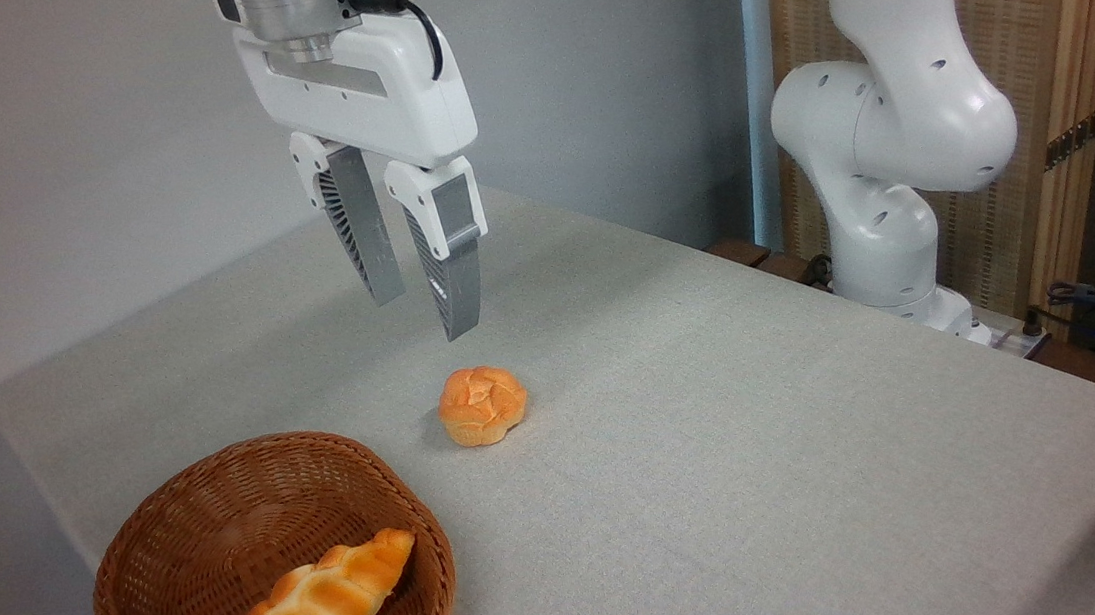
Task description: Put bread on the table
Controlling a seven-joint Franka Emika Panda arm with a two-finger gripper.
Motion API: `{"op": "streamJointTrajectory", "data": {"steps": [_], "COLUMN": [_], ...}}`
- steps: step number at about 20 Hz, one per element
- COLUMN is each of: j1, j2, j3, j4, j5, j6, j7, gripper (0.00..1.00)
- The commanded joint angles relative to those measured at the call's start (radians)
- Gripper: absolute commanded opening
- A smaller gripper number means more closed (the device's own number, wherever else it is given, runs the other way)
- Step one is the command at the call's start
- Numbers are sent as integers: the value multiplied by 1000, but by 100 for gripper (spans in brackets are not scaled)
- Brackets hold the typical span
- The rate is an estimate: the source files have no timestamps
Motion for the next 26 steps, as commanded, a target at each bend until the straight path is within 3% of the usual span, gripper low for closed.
{"op": "streamJointTrajectory", "data": {"steps": [1,26], "j1": [-36,-59], "j2": [7,8], "j3": [26,52], "j4": [24,23], "j5": [-12,-13], "j6": [-30,-33], "j7": [15,16], "gripper": [100,100]}}
